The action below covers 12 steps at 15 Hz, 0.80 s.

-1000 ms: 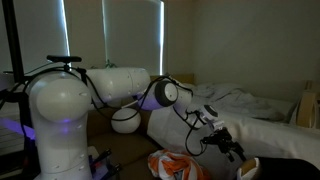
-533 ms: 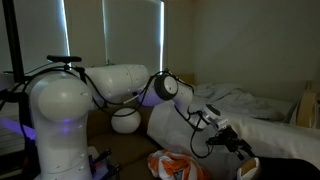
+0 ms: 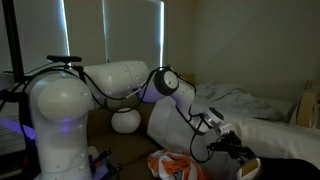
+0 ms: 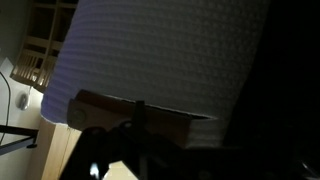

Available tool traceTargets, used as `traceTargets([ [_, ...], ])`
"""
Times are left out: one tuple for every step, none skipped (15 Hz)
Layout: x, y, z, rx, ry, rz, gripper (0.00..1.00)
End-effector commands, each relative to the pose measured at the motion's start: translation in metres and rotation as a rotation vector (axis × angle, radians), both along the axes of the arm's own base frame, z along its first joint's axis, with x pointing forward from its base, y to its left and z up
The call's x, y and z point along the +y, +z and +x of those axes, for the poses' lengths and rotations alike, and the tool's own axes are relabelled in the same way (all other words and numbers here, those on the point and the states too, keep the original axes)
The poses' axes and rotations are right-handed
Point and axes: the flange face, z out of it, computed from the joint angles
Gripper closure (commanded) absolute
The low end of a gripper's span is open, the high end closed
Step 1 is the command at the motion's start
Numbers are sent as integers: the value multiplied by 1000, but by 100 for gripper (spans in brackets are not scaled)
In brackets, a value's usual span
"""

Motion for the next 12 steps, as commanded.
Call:
traceTargets([
  [-2, -2, -15, -8, -9, 18, 27],
  [-2, -2, -15, -9, -8, 20, 33],
  [-1, -1, -15, -13, -5, 20, 41],
  [1, 3, -14, -18, -3, 20, 47],
  [4, 7, -12, -31, -1, 23, 55],
  [8, 12, -10, -42, 3, 26, 60],
  [15, 19, -7, -57, 11, 30, 18],
  [20, 24, -5, -70, 19, 33, 21],
  [27, 31, -3, -86, 27, 35, 21],
  [33, 36, -2, -99, 35, 39, 16],
  [40, 37, -5, -106, 39, 43, 10],
  [45, 39, -6, -110, 44, 45, 3],
])
